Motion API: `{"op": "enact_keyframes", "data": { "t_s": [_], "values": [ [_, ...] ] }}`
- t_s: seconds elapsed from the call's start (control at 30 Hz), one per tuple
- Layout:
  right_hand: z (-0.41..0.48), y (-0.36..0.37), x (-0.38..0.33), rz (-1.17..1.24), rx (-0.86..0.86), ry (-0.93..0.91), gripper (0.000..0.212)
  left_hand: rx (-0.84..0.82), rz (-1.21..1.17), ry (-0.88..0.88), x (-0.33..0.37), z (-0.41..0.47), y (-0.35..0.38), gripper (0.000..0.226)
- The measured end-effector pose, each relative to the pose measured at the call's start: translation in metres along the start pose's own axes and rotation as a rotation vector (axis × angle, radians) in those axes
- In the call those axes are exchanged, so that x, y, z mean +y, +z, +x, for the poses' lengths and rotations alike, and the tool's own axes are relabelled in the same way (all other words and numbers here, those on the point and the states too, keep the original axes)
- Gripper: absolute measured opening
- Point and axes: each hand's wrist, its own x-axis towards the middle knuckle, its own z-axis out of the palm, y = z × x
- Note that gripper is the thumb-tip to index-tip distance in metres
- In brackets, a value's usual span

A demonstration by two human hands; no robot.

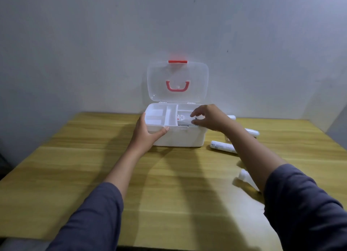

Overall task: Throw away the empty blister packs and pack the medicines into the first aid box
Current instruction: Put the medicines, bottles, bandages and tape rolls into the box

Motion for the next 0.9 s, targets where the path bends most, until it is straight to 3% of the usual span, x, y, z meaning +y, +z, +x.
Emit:
{"op": "enact_keyframes", "data": {
  "t_s": [0.13,0.3,0.57,0.7,0.9],
  "values": [
    [-0.043,-0.014,0.000,0.108,0.136,0.020,0.023,0.014,0.042,-0.015,-0.001,0.000,-0.002,0.081],
    [-0.100,-0.029,0.026,0.094,0.180,0.164,0.024,0.000,0.029,-0.040,0.001,0.000,-0.002,0.086],
    [-0.162,-0.023,0.070,0.029,-0.035,0.504,0.047,-0.006,0.048,-0.062,-0.001,0.004,-0.001,0.085],
    [-0.164,-0.016,0.071,0.013,0.004,0.476,0.011,0.003,0.031,-0.061,-0.001,0.005,-0.001,0.083],
    [-0.143,-0.037,0.056,0.092,0.194,0.379,0.018,0.006,0.010,-0.048,-0.001,0.005,-0.001,0.081]
  ]
}}
